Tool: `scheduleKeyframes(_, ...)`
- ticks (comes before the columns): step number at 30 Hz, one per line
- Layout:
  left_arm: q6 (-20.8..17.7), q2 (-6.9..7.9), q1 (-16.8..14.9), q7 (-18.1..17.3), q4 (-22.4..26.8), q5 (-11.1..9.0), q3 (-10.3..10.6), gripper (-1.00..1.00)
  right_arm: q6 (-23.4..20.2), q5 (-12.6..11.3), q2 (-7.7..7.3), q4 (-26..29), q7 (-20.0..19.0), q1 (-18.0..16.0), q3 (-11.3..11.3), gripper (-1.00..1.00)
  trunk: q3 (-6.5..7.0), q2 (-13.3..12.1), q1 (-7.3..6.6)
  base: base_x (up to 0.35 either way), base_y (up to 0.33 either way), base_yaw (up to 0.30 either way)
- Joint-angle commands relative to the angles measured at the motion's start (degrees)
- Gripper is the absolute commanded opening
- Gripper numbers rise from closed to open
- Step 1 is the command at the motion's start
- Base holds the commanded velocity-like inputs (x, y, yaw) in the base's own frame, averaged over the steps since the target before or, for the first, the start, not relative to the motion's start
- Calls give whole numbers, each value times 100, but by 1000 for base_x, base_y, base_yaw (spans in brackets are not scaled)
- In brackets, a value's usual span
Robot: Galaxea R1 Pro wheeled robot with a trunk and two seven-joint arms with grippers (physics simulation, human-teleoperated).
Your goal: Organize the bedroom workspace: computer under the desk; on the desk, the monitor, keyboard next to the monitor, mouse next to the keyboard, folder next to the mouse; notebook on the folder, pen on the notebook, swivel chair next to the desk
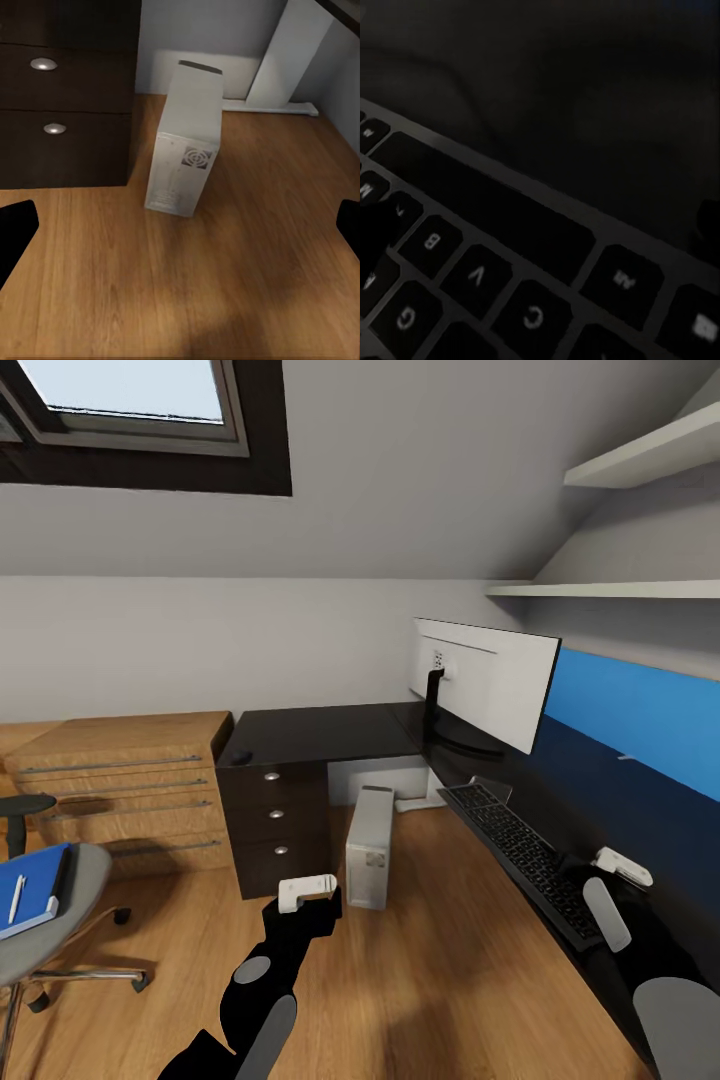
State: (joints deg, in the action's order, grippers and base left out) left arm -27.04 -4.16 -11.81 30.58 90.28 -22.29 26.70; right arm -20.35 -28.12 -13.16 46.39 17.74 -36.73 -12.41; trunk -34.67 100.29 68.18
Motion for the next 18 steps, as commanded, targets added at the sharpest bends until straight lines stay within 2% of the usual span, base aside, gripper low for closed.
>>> scheduleKeyframes(1, -12, 0, -6, 48, 7, -77, 11, 100, -21, -54, -2, 3, 36, -2, -3, 100, -6, 3, -1, -3, 2, 0)
scheduleKeyframes(12, -7, -10, -7, 37, 38, -91, 24, 100, -30, -54, -2, 2, 36, -4, -2, 100, -6, 3, -1, 0, 0, 0)
scheduleKeyframes(16, -4, -14, -7, 36, 41, -91, 27, 100, -30, -54, -2, 2, 36, -4, 0, 100, -78, 164, 87, 0, 0, 0)
scheduleKeyframes(18, -3, -14, -6, 38, 42, -91, 28, 100, -30, -54, -2, 2, 36, -4, 1, 100, -78, 164, 87, 0, 0, 0)
